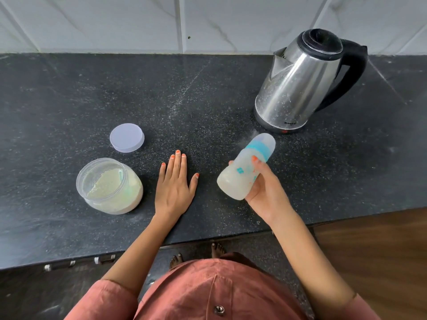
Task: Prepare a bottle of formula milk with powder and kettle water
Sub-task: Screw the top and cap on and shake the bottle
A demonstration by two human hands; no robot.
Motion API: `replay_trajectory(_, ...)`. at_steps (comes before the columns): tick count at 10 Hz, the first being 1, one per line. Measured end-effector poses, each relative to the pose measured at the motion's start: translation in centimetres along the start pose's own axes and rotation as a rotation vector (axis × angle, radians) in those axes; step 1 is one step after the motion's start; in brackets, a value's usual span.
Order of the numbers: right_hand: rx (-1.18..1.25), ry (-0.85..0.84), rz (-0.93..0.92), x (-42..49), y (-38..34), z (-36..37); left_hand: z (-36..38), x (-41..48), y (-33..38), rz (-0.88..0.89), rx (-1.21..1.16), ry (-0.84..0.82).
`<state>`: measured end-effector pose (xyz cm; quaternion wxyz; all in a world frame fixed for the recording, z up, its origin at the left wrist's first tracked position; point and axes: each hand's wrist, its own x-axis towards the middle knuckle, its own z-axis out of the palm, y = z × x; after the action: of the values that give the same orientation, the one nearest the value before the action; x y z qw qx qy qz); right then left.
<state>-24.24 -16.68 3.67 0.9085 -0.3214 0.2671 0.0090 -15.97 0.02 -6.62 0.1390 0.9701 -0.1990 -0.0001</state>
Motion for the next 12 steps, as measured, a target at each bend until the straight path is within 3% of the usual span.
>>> replay_trajectory(2, 0.178, -0.156, 0.108, 0.6, -0.2, -1.0, 0.0, 0.0, 0.0, 0.000, 0.005, 0.000)
replay_trajectory(4, 0.019, -0.134, 0.065, 0.0, -0.9, -0.8, 0.0, 0.0, -0.1, 0.001, 0.006, 0.002)
replay_trajectory(6, -0.088, -0.169, -0.187, 0.5, -2.9, -1.1, 0.0, 0.0, -0.1, 0.002, 0.005, -0.004)
replay_trajectory(7, -0.291, -0.063, -0.232, 0.1, -1.6, -1.0, 0.1, 0.0, -0.1, 0.003, 0.008, -0.011)
replay_trajectory(8, -0.690, -0.059, -0.177, -1.1, 0.5, -0.7, 0.0, 0.1, -0.1, 0.002, 0.005, -0.011)
replay_trajectory(9, -0.576, -0.039, -0.215, -0.8, -0.6, -0.4, 0.0, 0.0, 0.0, 0.004, 0.007, -0.014)
replay_trajectory(10, -0.214, 0.050, -0.304, 0.1, -2.2, 0.0, 0.1, 0.0, -0.1, 0.003, 0.003, -0.009)
replay_trajectory(12, -0.940, -0.117, -0.285, -1.4, -0.8, -0.2, 0.0, 0.0, -0.1, 0.001, 0.012, -0.013)
